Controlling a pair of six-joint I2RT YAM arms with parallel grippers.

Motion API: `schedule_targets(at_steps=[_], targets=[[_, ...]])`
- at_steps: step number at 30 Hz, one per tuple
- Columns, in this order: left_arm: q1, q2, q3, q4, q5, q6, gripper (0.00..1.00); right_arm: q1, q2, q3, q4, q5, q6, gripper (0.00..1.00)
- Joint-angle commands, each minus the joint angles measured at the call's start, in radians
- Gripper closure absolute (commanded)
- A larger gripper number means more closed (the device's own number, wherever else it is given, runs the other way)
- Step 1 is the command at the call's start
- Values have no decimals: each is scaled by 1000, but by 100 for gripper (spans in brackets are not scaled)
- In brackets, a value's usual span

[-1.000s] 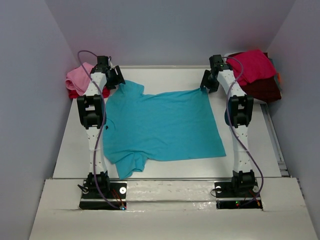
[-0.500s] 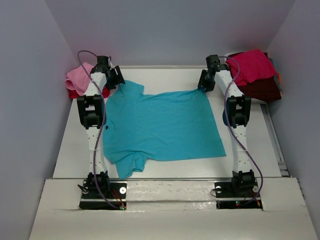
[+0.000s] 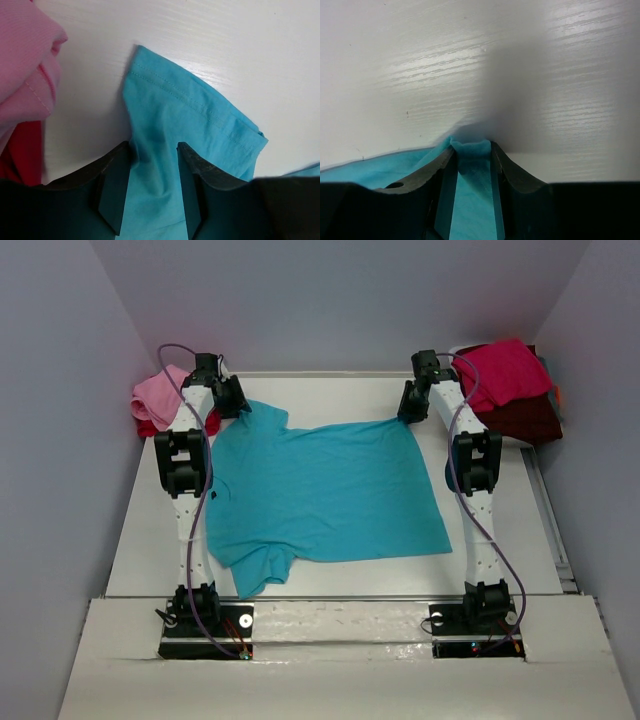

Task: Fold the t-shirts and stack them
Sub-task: Grap the side of the flattened tshirt furthest away from the robot with both arms

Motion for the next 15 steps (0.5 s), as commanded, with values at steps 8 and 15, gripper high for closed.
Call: schedule_targets(at_steps=[8,15], targets=[[6,-24,10,-14,9,11,55,8,17,-12,13,0,-8,69],[6,-34,21,-31,-78,30,63,8,15,-17,10,0,-8,76]])
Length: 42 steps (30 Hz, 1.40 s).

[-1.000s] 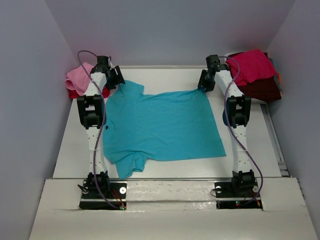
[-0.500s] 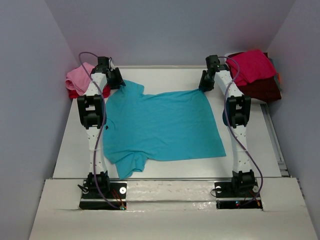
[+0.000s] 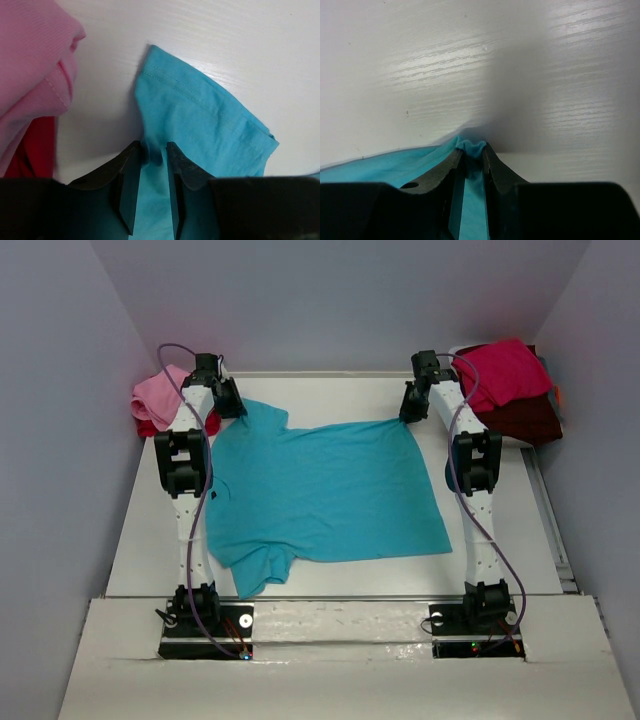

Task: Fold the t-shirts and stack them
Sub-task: Grap the side of the flattened tshirt furthest away from the robot with both arms

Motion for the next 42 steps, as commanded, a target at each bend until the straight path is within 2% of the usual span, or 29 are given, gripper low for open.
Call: schedule_targets(at_steps=[1,3,6,7,8,9,13,24,31,42], targets=[[7,-35,23,-21,-64,26,64,8,15,-13,10,0,-6,78],[7,-35,23,-21,-67,28,67,8,15,-12,10,26,-6,79],[7,-36,21,-22,-65,25,77,8,12,-12,5,27,-5,84],[7,-38,23,-22,-64,26,82,8,12,-13,7,27,-5,85],[7,-38,23,-22,-62,28,92,8,9,-15,4,29,-3,88],[7,-39,24,-22,-62,28,95,8,6,-16,4,32,-3,89],[7,-53,29,-18,-39,31,95,8,-12,-39,2,35,3,93],[-24,-97,40,-5,4,45,95,8,-77,-91,-7,67,21,93],[-55,-145,46,-21,-32,46,95,8,-117,-90,-39,70,41,93],[-85,-245,-34,-53,-110,32,95,-1,-187,-144,-62,87,52,93]])
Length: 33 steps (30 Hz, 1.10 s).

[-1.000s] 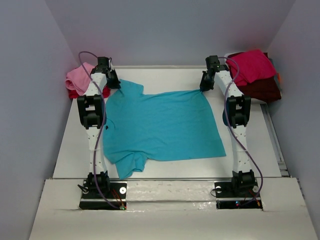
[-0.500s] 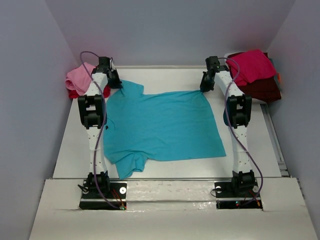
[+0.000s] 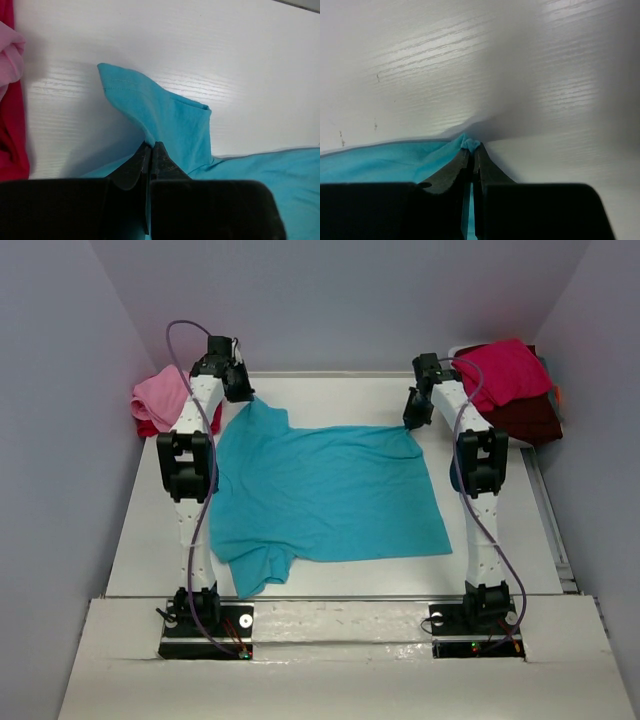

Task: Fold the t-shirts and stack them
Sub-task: Grap the side of the flattened tshirt furthest away from the robot with both arms

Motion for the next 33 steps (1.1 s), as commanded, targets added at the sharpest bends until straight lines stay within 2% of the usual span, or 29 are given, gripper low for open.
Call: schedule_targets(at_steps=[1,9,15,33], targets=[[3,-121,-31,-19,-38,-1,95,-2,-88,10,-33,30,14,93],[-6,-161,-69,-54,-84,-9,95,-13,-97,44,-52,51,23,93],[-6,-109,43,-101,-104,-4,95,-22,-67,121,-88,48,31,93],[-6,-84,90,-3,-95,7,95,-70,-87,145,-49,68,28,93]])
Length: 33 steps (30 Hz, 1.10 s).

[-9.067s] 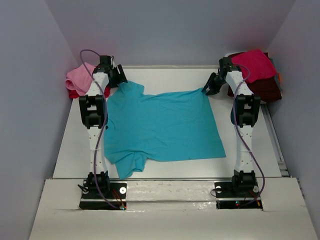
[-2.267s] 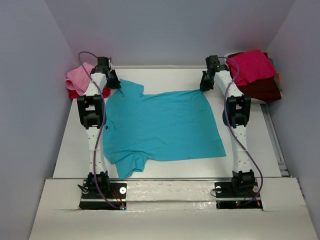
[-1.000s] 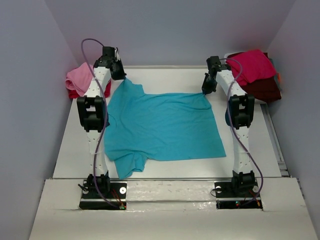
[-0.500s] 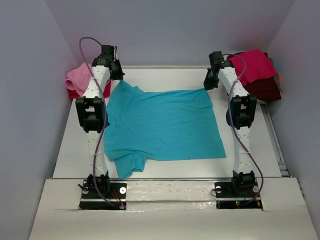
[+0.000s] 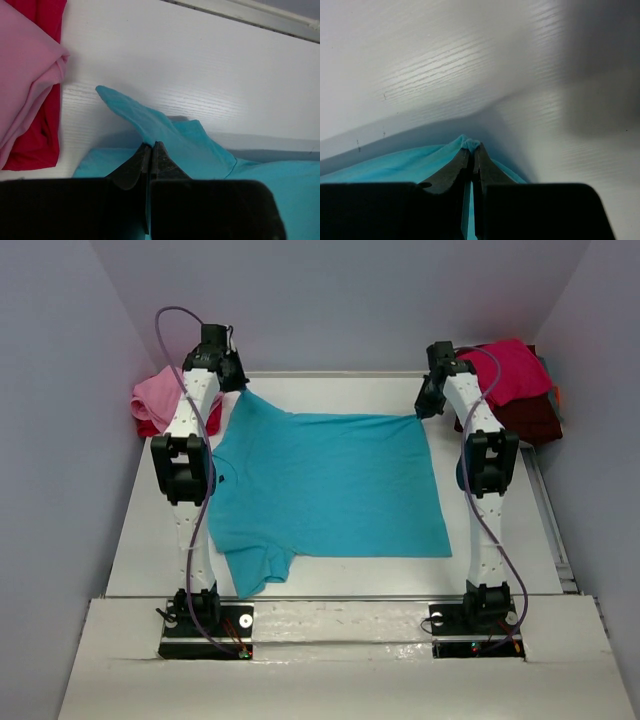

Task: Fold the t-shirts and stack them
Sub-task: Grap the side of the flattened tshirt furthest away from the robot with both arms

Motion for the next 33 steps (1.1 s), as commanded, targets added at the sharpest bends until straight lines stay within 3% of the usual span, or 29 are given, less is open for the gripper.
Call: schedule_targets(at_steps=[1,20,33], targets=[[-3,-1,61,52,-1,8,95,-20,-57,62,17,26,5,93],[-3,42,104,92,22,1,95,-48,-48,97,26,14,4,93],[-12,-50,58,79,30,-13,95,-48,-153,-84,55,-9,22,93]])
